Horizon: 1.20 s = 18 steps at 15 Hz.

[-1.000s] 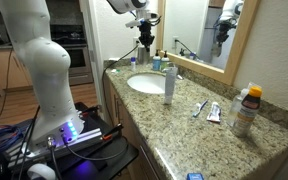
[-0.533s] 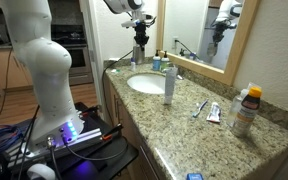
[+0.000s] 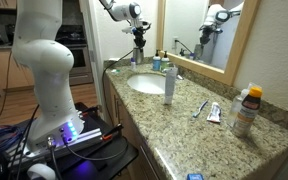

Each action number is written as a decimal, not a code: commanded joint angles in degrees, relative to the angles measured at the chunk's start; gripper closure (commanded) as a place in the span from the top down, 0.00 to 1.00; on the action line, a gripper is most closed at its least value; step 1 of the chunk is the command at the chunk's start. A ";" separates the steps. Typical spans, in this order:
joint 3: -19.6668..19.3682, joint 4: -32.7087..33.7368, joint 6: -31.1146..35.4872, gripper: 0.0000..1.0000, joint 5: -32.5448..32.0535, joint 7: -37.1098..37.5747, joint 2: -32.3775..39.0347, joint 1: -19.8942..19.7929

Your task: Move the silver cup to the left side of the sink

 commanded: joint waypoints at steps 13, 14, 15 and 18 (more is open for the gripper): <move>-3.92 15.69 1.64 0.06 -0.41 18.08 15.01 6.47; -3.91 15.42 1.59 0.01 -0.42 18.07 14.98 6.51; -4.65 16.62 0.87 0.01 -1.41 19.12 16.50 7.01; -5.83 21.82 1.30 0.01 -1.24 21.82 21.28 7.63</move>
